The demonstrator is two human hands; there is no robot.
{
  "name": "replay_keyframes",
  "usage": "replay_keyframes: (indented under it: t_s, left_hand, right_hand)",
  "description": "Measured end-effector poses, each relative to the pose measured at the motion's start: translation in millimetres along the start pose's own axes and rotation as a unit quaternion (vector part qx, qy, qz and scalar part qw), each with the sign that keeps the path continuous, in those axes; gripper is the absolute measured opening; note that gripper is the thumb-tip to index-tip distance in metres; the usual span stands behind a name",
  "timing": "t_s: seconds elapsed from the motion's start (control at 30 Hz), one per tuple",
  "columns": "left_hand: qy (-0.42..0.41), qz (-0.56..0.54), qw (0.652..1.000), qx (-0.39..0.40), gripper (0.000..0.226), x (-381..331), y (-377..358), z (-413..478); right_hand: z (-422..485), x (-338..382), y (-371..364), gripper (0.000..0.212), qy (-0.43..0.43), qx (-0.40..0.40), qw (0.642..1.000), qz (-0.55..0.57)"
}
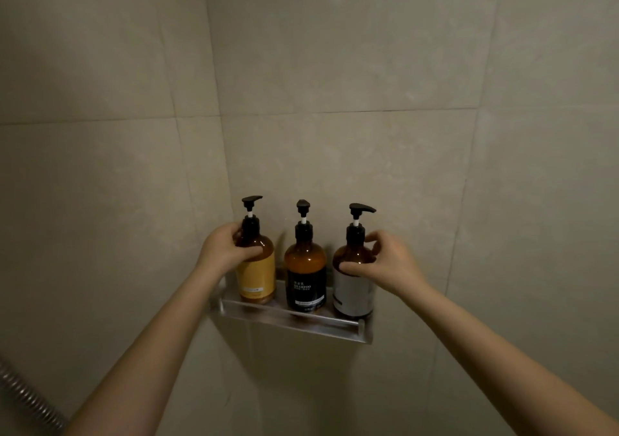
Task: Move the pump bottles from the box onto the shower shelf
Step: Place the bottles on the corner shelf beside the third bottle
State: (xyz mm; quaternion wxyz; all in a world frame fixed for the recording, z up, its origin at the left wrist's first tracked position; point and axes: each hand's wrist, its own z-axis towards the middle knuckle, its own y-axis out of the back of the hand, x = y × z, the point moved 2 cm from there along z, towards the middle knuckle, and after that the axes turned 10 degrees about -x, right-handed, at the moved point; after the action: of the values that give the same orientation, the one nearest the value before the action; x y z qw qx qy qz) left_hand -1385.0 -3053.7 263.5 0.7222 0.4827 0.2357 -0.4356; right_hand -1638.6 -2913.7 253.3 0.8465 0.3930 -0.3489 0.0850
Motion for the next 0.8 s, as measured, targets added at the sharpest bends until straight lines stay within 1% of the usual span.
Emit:
replay_keyframes:
  t_s: [0.17, 0.27, 0.33, 0.43, 0.53, 0.63, 0.73, 0.8]
  left_hand:
    - [-0.005, 0.002, 1.0, -0.001, 0.06, -1, 6, 2]
    - [-0.011, -0.002, 1.0, -0.001, 0.058, -1, 7, 2]
    - [-0.009, -0.001, 1.0, -0.003, 0.06, 0, 7, 2]
    - [-0.005, -0.004, 1.0, -0.009, 0.064, 0, 6, 2]
    - [-0.009, 0.004, 1.0, -0.021, 0.065, 0, 6, 0]
    - [-0.005, 0.007, 0.999, -0.031, 0.066, 1, 7, -2]
    - [-0.005, 0.005, 0.999, -0.031, 0.067, 3, 7, -3]
    - [-0.008, 0.009, 0.999, -0.03, 0.067, 3, 7, -3]
  right_hand:
    - [10, -9, 8, 0.064, -0.025, 0.075, 0.993, 0.084]
    - [12, -8, 11, 0.061, -0.039, 0.11, 0.987, 0.109]
    - [11, -3, 9, 0.06, -0.039, 0.113, 0.987, 0.106]
    - [7, 6, 7, 0.066, -0.04, 0.083, 0.991, 0.094]
    - [7, 9, 8, 0.065, -0.028, 0.064, 0.996, 0.057]
    - [13, 8, 14, 0.059, -0.023, 0.103, 0.993, 0.058]
    - [15, 6, 18, 0.04, -0.022, 0.142, 0.986, 0.086]
    - [14, 4, 19, 0.038, -0.021, 0.152, 0.984, 0.094]
